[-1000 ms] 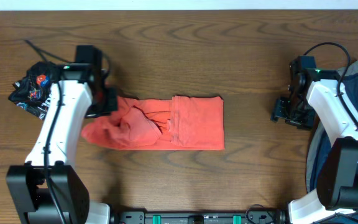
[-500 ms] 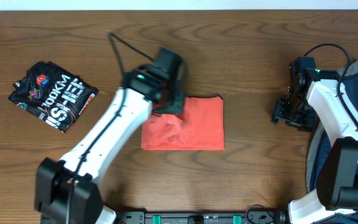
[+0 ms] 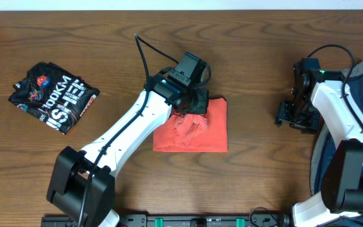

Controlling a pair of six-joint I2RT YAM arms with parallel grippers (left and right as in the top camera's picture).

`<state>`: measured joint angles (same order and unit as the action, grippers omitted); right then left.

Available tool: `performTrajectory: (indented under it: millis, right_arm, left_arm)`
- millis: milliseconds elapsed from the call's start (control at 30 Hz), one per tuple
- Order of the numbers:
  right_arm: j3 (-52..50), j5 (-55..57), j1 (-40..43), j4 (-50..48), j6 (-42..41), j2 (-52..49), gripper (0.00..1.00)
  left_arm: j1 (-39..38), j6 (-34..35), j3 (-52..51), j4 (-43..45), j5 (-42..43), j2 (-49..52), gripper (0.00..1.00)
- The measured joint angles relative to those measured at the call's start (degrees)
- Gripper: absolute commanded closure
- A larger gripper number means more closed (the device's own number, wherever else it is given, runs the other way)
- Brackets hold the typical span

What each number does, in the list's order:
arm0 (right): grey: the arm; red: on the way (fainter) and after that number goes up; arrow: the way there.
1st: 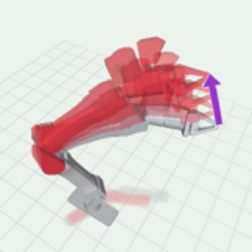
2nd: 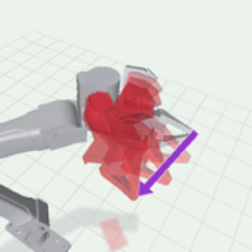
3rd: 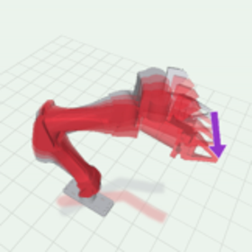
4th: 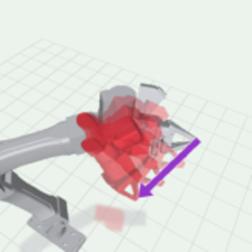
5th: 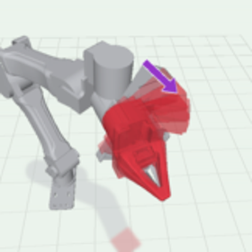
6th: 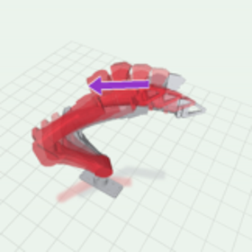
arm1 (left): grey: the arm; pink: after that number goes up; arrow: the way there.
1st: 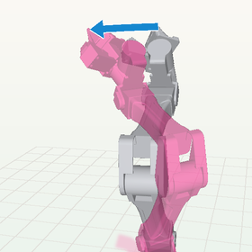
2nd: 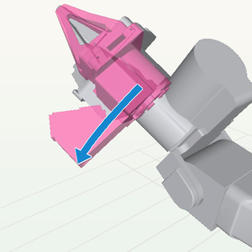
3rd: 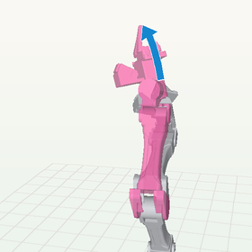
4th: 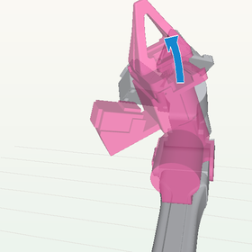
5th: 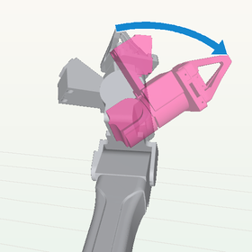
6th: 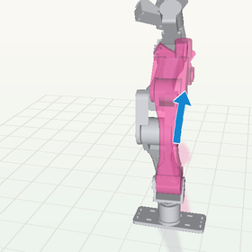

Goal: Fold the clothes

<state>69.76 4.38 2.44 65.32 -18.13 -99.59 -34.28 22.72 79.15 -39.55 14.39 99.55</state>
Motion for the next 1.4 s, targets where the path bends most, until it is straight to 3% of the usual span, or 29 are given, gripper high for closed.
performTrajectory:
  millis: [100,233,400,567,733,967,1133,1267,1400]
  right_arm:
    - [0.00,-0.07,0.00,0.00,0.22,0.00,0.32]
    - [0.00,-0.09,0.00,0.00,0.42,0.00,0.31]
    - [0.00,-0.11,0.00,-0.17,0.44,0.00,0.29]
    - [0.00,-5.03,-0.02,-1.77,4.94,0.00,0.29]
    - [0.00,-21.59,-2.27,-5.44,15.82,0.00,0.31]
    - [0.04,-37.73,-15.39,-13.64,22.62,0.00,0.31]
    - [0.07,-37.73,-25.92,-18.80,20.31,0.00,0.29]
    - [0.07,-30.99,-32.28,-19.15,15.85,0.02,0.24]
    - [0.04,-23.82,-36.83,-19.37,12.98,0.00,0.30]
  left_arm:
    - [0.00,0.02,0.00,0.02,0.92,0.00,0.87]
    - [-0.13,0.13,0.00,0.20,2.03,0.02,0.60]
    - [-1.16,-0.90,0.04,4.92,7.85,0.02,0.45]
    - [0.44,-4.70,0.07,5.27,13.94,-0.07,0.45]
    - [9.84,-6.51,0.07,2.89,14.32,-1.70,0.45]
    - [20.74,-7.13,-0.39,1.77,11.32,-1.86,0.43]
    - [20.96,-7.58,-1.03,1.64,10.91,2.08,0.42]
    - [20.44,-7.61,-1.14,1.62,10.88,7.74,0.38]
    - [19.96,-7.74,-1.79,1.46,10.86,12.35,0.38]
